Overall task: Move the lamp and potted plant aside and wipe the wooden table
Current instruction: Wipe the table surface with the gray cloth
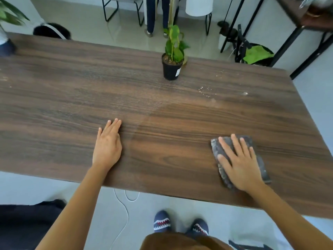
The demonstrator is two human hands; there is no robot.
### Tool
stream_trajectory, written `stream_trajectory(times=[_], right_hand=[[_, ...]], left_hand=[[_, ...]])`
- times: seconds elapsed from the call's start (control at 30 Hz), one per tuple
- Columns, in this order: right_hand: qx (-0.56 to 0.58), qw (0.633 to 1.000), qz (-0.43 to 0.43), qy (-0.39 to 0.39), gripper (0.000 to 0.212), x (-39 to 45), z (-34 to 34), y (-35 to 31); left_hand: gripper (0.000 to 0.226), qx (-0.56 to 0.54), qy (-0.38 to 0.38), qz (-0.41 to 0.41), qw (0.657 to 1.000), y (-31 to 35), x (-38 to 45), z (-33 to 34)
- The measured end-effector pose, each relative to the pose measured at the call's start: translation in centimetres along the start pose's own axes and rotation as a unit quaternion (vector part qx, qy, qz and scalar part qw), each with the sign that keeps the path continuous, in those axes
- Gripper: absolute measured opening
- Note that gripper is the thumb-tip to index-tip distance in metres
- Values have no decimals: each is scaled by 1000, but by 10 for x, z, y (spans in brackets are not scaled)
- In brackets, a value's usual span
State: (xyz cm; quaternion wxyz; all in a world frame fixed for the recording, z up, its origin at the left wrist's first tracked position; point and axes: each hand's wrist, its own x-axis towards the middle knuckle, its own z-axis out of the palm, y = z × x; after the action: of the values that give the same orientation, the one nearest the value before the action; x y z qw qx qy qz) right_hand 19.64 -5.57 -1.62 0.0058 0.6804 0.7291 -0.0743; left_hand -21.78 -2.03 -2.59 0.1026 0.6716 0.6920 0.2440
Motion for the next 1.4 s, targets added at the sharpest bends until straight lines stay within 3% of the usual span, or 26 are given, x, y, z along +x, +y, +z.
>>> stream_trajectory(times=[0.07,0.13,0.2,0.27,0.33,0.4,0.5,0.6,0.73,0.8,0.87,0.93,1.03,1.1,1.17,1.27,1.4], right_hand=[[31,993,118,3,64,50,-8,-1],[56,982,181,-6,63,91,-12,-34],[59,990,125,-21,62,102,-9,-75],[53,998,-16,-13,61,73,1,-103],[57,990,-126,1,58,22,7,-99],[36,988,-151,5,55,-24,11,-59],[28,998,-52,20,56,-67,4,38],[23,995,95,-1,60,-53,-11,136],[42,965,257,19,64,66,-35,204],[67,957,282,11,62,144,-44,201],[67,969,237,-11,62,199,-46,171],[69,989,126,-24,61,208,-42,134],[58,995,-81,-7,59,145,-32,120],[46,989,-140,1,57,97,-28,151],[41,994,-98,9,59,77,-28,204],[32,998,49,5,68,116,-39,274],[43,986,160,12,63,246,-58,274]], left_hand=[[47,-25,3,-19,999,3,2,-1],[47,-85,6,-74,994,16,7,-2],[47,-114,5,-83,990,38,16,4],[47,-102,-2,-39,994,70,28,18],[48,-87,-29,2,996,110,41,39],[53,-62,-71,19,995,150,52,62],[65,-10,-120,2,993,198,62,98],[77,77,-128,-28,988,221,61,127],[81,138,-105,-28,984,221,58,137],[81,147,-104,-30,983,222,58,136],[81,156,-108,-39,981,224,59,137],[81,167,-112,-47,979,224,58,136],[86,164,-125,-71,976,229,62,133],[93,160,-121,-105,974,242,71,137],[101,143,-94,-153,973,261,83,148],[109,148,-60,-211,964,283,95,166],[107,176,-45,-218,959,286,95,170]])
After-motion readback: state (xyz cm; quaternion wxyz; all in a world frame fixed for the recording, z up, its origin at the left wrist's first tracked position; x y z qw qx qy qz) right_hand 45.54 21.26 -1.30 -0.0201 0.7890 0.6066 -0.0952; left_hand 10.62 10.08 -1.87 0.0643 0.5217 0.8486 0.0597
